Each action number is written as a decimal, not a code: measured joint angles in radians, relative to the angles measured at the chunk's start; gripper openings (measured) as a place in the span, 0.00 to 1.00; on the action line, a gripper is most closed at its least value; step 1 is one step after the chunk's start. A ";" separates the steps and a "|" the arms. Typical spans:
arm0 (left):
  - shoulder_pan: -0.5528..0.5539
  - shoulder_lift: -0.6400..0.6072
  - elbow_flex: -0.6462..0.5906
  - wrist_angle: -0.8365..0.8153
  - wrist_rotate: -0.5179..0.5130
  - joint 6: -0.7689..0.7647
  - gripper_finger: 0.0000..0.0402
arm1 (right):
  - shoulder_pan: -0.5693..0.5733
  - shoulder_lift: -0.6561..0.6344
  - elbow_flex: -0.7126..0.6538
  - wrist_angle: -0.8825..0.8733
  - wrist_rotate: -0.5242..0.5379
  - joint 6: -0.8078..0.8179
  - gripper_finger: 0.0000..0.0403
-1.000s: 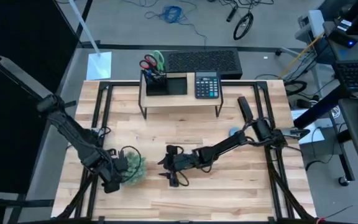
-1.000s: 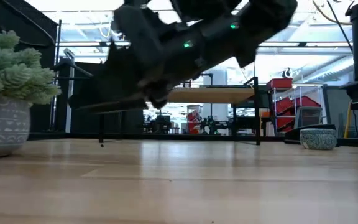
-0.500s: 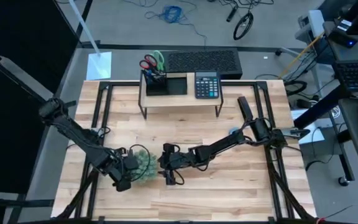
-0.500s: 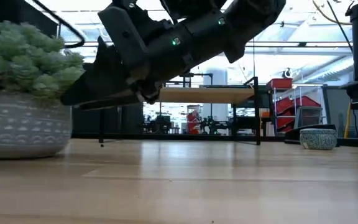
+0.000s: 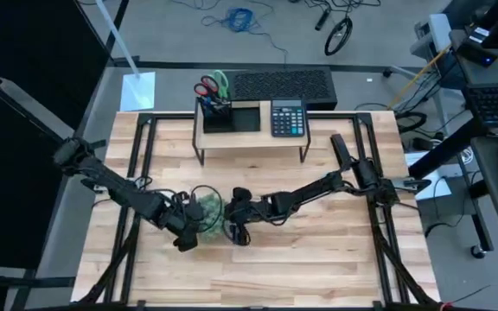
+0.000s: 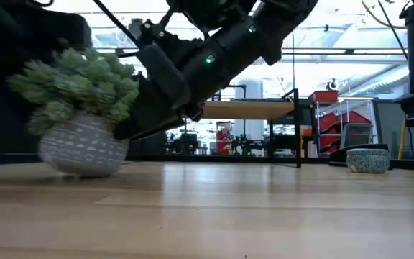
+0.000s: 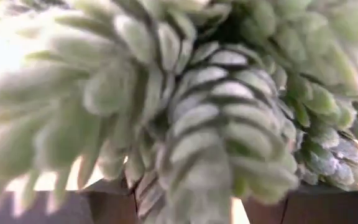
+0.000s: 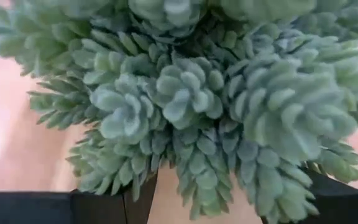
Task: Pick and place office supplies into organizer
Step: Move the green potted plant under the shelf
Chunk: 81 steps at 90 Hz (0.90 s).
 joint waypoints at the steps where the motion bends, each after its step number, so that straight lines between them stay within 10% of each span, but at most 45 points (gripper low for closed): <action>1: 0.006 0.000 0.000 0.000 0.000 0.006 0.41 | -0.003 -0.002 0.000 -0.004 0.000 -0.004 0.52; 81: 0.353 0.000 0.000 0.087 0.017 0.352 0.41 | -0.177 -0.060 0.000 -0.256 0.016 -0.105 0.52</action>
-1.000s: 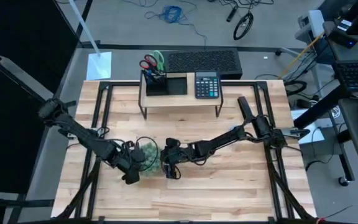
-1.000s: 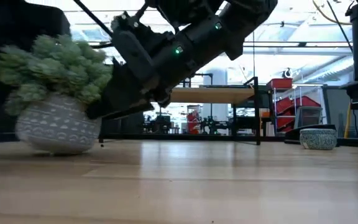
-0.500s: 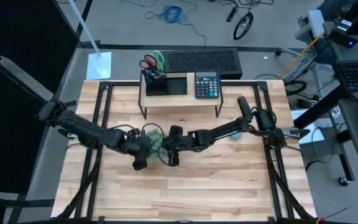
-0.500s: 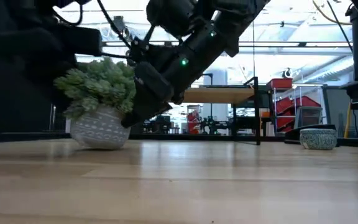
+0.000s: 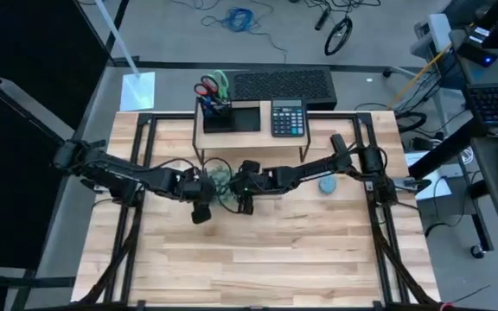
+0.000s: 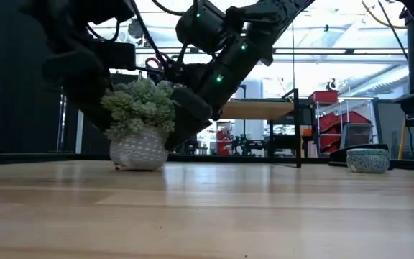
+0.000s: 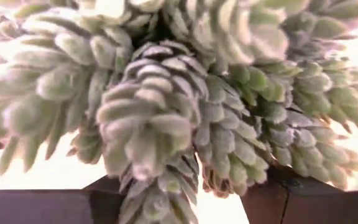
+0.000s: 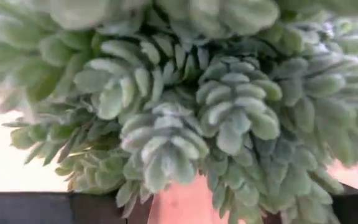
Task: Pick and place office supplies into organizer
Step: Move the green potted plant under the shelf
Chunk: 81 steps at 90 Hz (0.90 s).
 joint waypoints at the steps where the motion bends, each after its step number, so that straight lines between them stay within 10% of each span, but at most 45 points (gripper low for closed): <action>1: 0.003 0.000 0.000 0.002 0.000 0.002 0.41 | -0.002 -0.001 0.000 -0.002 0.001 -0.002 0.52; 81: 0.120 -0.066 0.080 -0.092 -0.004 0.073 0.41 | -0.079 -0.129 0.000 -0.221 -0.003 -0.018 0.52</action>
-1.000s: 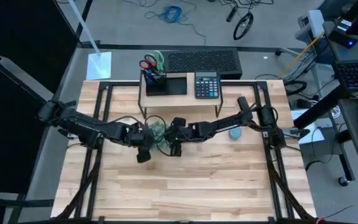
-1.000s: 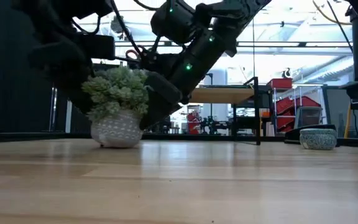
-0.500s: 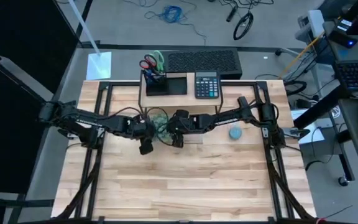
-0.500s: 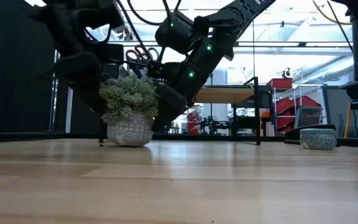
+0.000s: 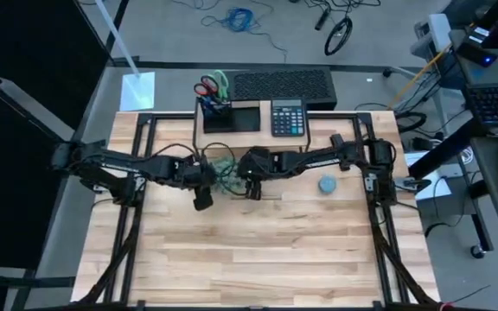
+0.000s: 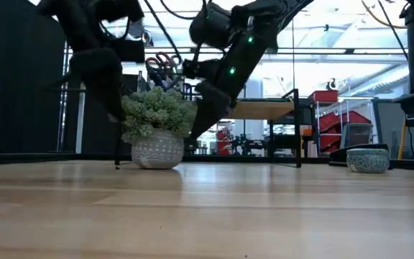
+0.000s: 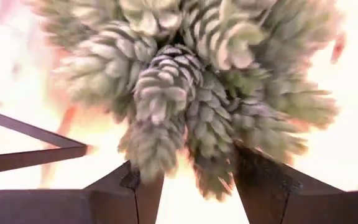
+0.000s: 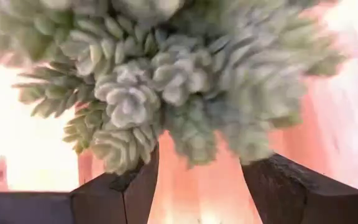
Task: Pick and place office supplies into organizer
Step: Move the green potted plant under the shelf
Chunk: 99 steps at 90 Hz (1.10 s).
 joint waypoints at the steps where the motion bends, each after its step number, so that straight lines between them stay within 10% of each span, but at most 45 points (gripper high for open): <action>1: -0.001 -0.005 0.003 -0.005 0.000 0.000 0.41 | 0.001 -0.005 0.000 -0.005 0.000 0.003 0.52; 27: -0.038 -0.159 0.024 -0.190 -0.025 -0.092 0.41 | 0.099 -0.042 -0.015 -0.095 0.002 0.175 0.52; 58: -0.102 -0.303 0.024 -0.214 -0.135 -0.132 0.41 | 0.375 -0.015 -0.293 0.549 0.395 0.530 0.52; 99: -0.102 -0.308 0.023 -0.187 -0.158 -0.127 0.41 | 0.342 0.189 -0.241 0.912 0.409 0.415 0.52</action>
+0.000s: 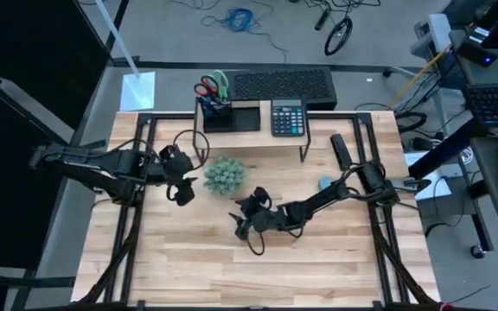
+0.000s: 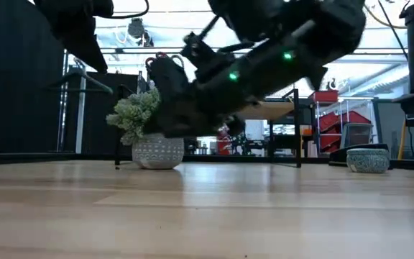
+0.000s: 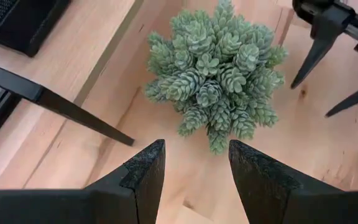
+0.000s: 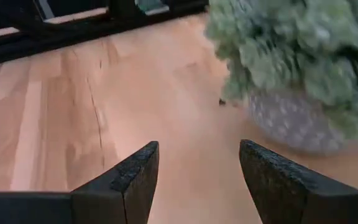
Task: Pick and place office supplies into organizer
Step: Move the green potted plant under the shelf
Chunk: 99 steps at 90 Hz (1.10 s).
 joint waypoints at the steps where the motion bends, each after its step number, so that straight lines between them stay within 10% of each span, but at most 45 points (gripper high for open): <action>1: 0.000 0.000 0.000 0.000 0.000 0.000 0.41 | -0.002 0.002 0.002 0.000 0.001 -0.002 0.52; 99: 0.000 0.001 -0.001 0.002 -0.003 0.009 0.41 | -0.181 0.058 0.016 0.049 -0.027 -0.076 0.52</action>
